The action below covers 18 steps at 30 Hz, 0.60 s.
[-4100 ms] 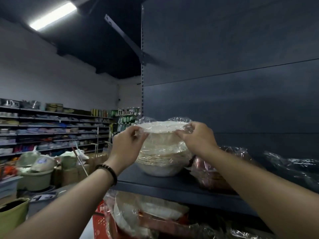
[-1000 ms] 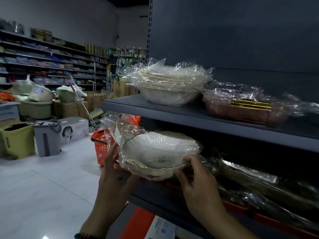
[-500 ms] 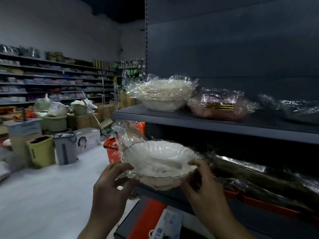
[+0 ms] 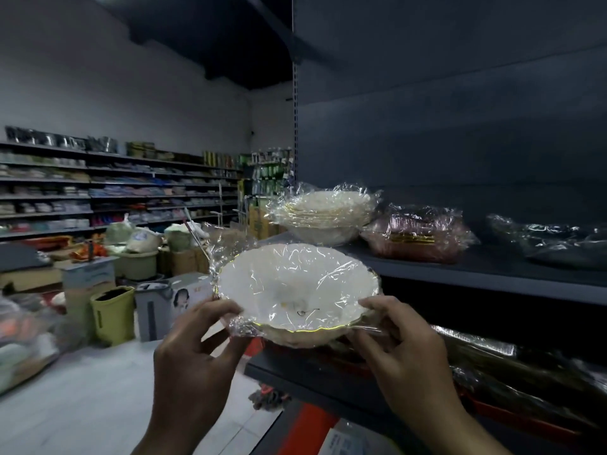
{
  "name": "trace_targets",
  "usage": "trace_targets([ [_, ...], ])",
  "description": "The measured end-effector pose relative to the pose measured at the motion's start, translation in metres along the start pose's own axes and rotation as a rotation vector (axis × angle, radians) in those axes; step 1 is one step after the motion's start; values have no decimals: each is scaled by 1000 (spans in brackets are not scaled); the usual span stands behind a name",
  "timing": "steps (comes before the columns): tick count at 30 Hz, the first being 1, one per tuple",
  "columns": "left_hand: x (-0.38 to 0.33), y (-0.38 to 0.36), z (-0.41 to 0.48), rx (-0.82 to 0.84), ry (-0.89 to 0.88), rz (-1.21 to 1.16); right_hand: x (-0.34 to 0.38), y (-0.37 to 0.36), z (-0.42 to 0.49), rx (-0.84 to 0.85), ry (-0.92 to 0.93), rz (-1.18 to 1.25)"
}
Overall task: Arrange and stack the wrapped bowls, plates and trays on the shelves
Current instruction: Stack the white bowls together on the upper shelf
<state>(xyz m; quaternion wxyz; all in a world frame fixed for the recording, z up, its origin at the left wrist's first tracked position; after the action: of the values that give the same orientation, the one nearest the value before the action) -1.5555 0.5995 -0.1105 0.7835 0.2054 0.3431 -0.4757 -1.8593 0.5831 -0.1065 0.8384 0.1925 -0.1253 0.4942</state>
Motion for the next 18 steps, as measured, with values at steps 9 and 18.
trace_targets([
  [9, -55, -28, 78, -9, -60, -22, 43, 22, 89, -78, 145, -120],
  [18, -43, -99, 180, 34, -85, -58, -2, 8, 196, -4, 45, -228],
])
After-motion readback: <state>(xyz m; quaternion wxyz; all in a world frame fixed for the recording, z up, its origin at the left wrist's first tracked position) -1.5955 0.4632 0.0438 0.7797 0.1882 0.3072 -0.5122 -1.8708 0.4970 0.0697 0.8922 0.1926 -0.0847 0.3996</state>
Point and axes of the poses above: each hand's wrist, its own z-axis towards the middle knuckle, its own y-axis out of the back of the hand, x = y × z, the point moved 9 cm from there along z, towards the middle knuckle, and after that the axes turned 12 degrees about y, right-handed, at the moved point
